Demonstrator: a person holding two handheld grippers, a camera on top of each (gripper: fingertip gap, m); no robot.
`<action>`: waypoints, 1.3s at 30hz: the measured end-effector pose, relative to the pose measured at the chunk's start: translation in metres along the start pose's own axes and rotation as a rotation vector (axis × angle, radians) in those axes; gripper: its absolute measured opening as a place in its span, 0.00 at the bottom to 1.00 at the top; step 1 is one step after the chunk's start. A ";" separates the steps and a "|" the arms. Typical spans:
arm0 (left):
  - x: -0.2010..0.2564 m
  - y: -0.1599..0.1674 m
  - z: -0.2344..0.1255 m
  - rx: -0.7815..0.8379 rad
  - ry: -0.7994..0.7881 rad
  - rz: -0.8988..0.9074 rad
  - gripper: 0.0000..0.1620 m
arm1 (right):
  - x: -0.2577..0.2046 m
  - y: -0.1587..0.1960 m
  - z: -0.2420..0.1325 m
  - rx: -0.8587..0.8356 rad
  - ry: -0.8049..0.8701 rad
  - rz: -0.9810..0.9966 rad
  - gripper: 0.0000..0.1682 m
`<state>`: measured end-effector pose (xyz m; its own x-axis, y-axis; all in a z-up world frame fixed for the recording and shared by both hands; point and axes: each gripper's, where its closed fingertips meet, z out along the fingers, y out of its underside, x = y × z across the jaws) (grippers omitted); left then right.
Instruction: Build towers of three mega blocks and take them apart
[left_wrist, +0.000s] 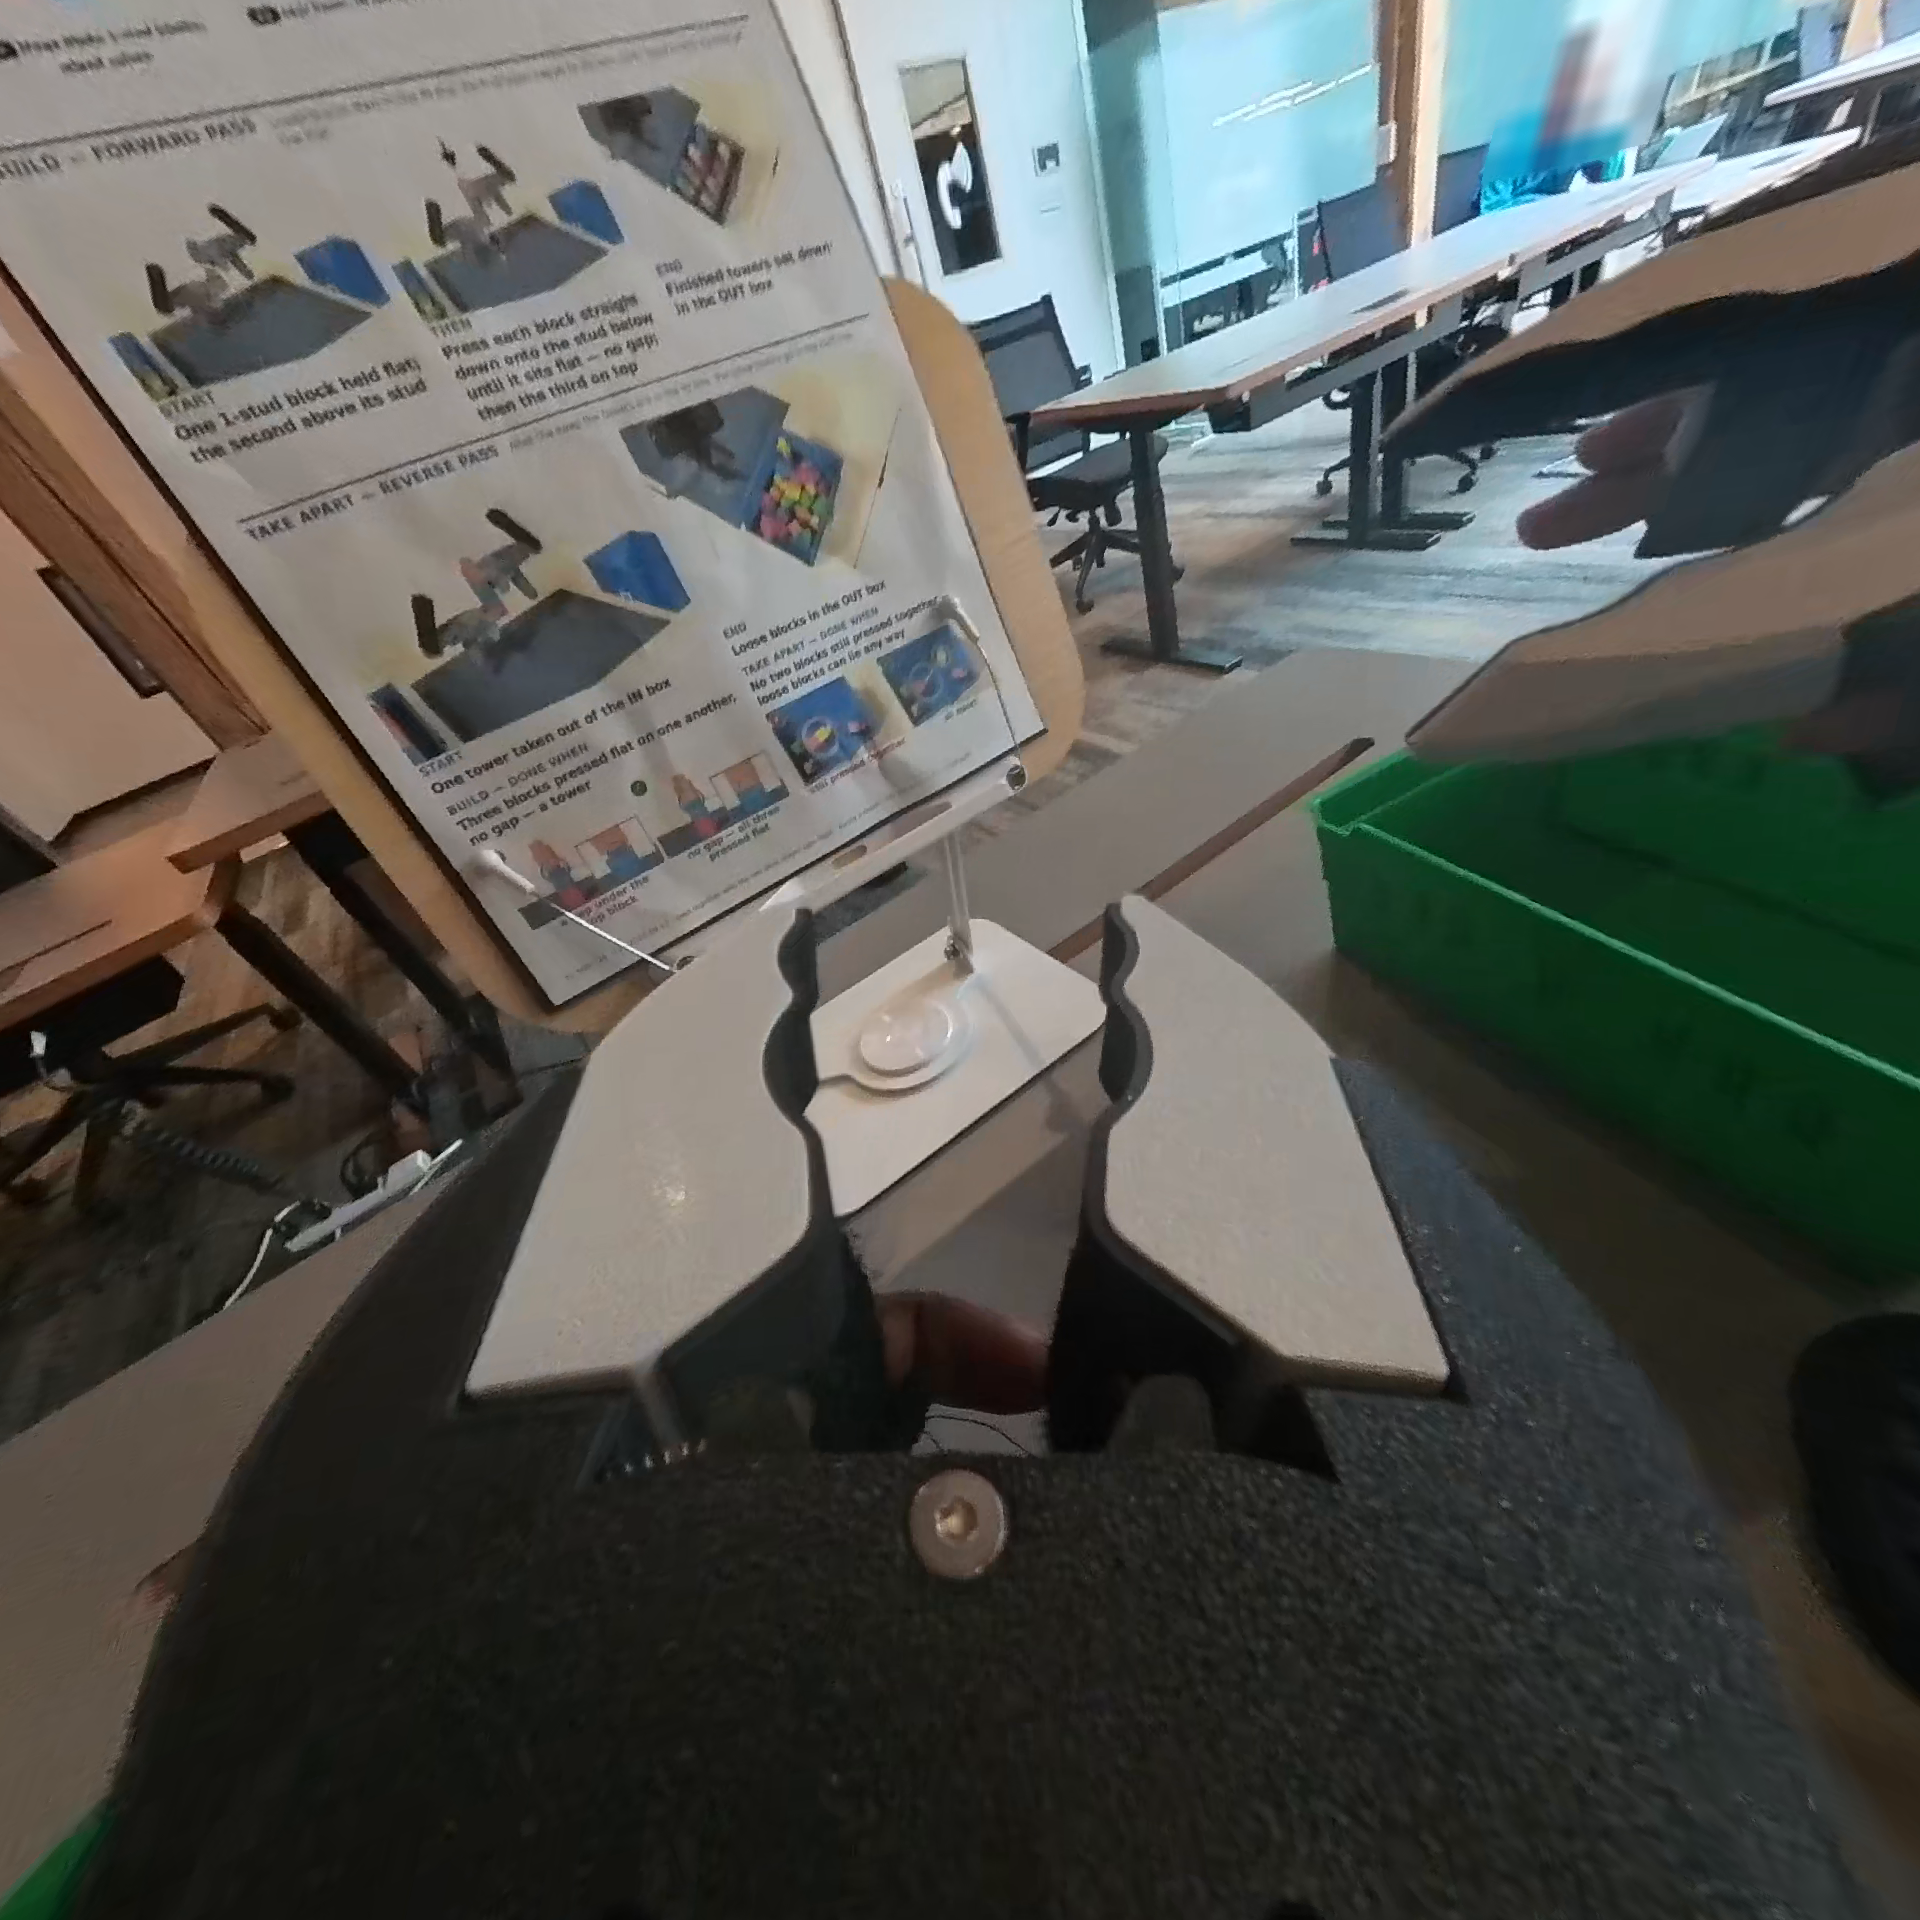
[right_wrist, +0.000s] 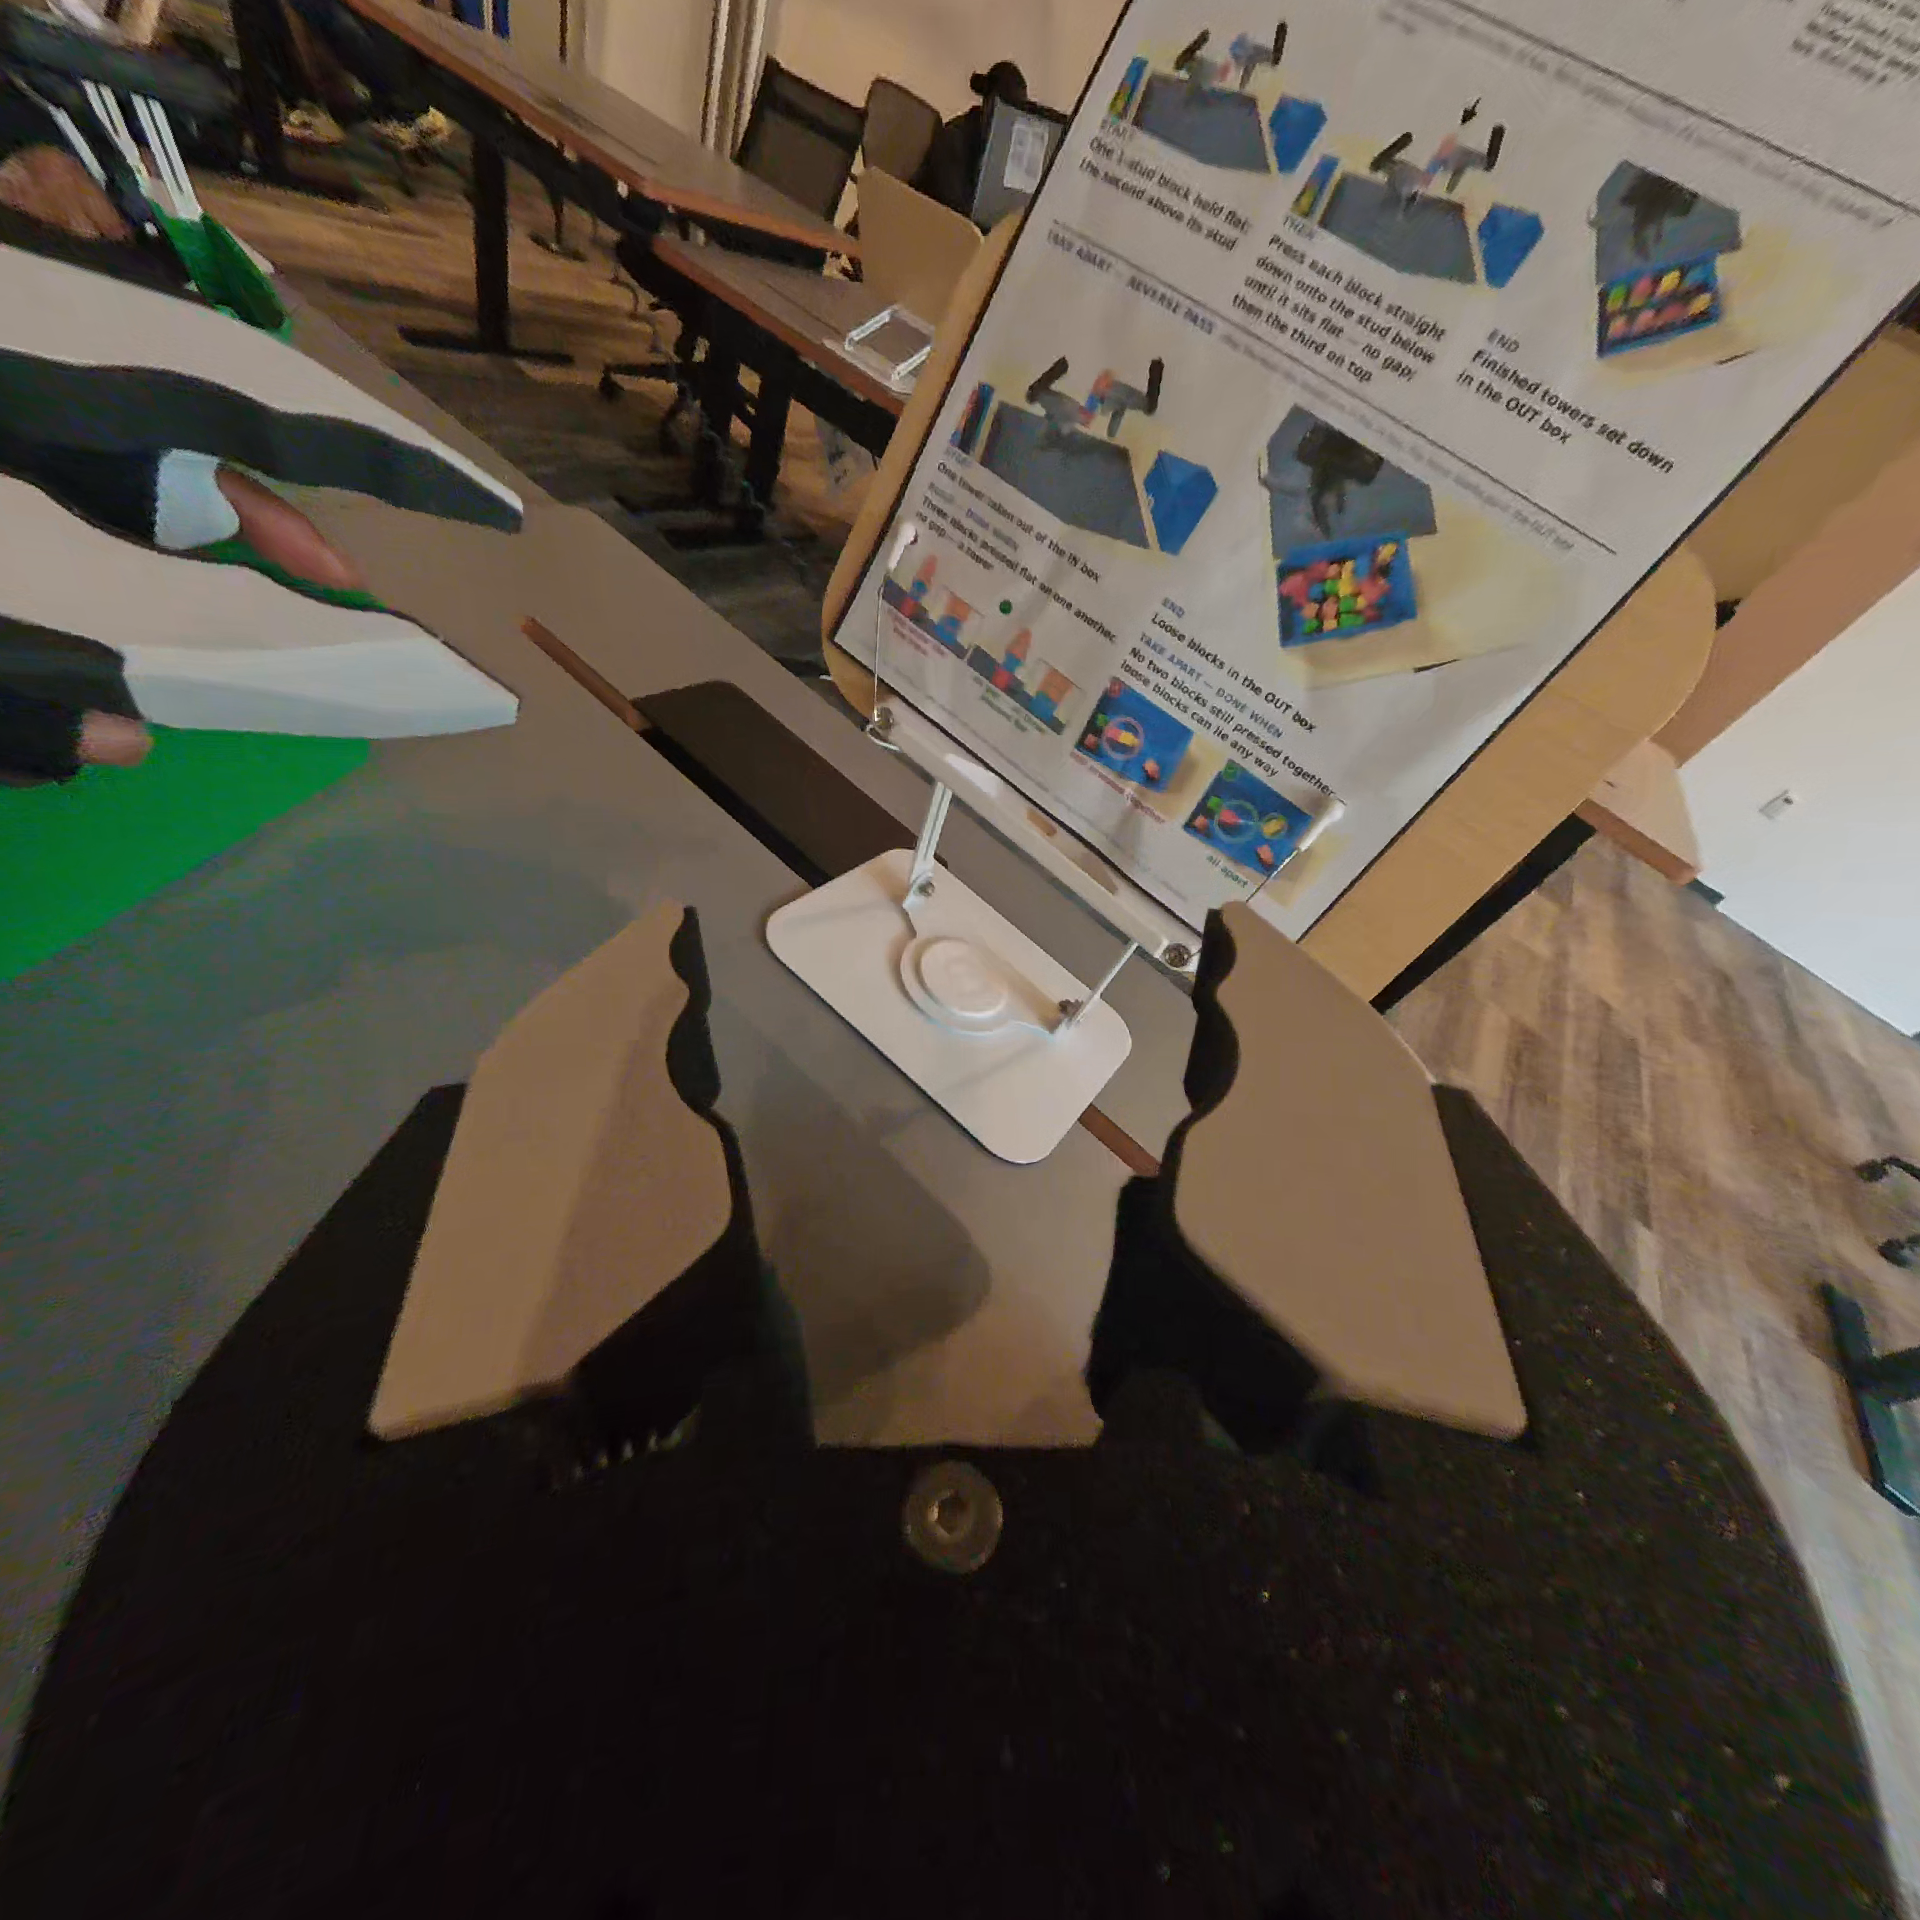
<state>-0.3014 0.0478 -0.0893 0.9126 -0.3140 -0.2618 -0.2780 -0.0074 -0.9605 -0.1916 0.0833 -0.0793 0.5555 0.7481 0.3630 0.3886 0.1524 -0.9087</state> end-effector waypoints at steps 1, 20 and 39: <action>-0.003 0.002 0.000 -0.006 -0.010 -0.003 0.32 | -0.001 0.001 0.002 -0.003 -0.002 -0.003 0.53; -0.060 0.013 -0.013 -0.036 -0.314 0.057 0.00 | -0.047 -0.052 0.002 0.263 -0.023 -0.184 0.00; -0.115 0.036 -0.118 -0.359 -0.414 0.066 0.56 | -0.006 0.014 0.011 -0.074 -0.010 -0.031 0.64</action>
<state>-0.4521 -0.0285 -0.0825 0.9112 0.0741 -0.4054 -0.3577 -0.3461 -0.8673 -0.1974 0.0880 -0.0961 0.5355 0.7500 0.3883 0.4586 0.1279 -0.8794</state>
